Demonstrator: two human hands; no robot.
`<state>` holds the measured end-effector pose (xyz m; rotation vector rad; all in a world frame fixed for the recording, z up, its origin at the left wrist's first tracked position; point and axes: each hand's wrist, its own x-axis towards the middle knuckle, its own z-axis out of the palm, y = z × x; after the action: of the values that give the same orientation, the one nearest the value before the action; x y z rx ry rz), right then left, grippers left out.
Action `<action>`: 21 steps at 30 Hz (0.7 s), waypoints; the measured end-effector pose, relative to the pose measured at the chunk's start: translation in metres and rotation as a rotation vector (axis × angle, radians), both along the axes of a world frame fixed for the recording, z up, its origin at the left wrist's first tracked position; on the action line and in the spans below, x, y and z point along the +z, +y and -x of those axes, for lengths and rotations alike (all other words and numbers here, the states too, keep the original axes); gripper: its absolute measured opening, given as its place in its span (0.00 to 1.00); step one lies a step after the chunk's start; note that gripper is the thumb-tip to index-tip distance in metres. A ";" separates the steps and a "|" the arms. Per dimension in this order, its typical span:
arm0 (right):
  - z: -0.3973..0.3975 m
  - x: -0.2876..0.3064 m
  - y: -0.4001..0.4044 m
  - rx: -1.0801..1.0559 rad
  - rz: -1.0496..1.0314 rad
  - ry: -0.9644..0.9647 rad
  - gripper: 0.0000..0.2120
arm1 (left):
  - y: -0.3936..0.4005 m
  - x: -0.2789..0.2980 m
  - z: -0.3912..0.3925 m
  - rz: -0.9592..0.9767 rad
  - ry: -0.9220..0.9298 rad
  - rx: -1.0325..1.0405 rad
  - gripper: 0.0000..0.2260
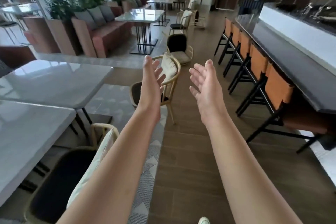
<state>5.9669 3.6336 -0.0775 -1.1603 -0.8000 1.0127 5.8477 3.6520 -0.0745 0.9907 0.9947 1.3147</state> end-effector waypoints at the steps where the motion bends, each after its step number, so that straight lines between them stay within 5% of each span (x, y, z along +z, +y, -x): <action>1: -0.014 0.000 0.009 -0.011 -0.006 0.005 0.28 | 0.009 0.002 -0.013 -0.007 0.001 -0.005 0.26; 21: -0.189 -0.009 0.216 0.096 0.020 0.047 0.27 | 0.207 -0.005 -0.200 0.024 0.016 0.027 0.27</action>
<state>6.1554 3.8497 -0.0867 -1.1197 -0.8160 1.1257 6.0473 3.8587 -0.0793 0.9739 1.0377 1.3161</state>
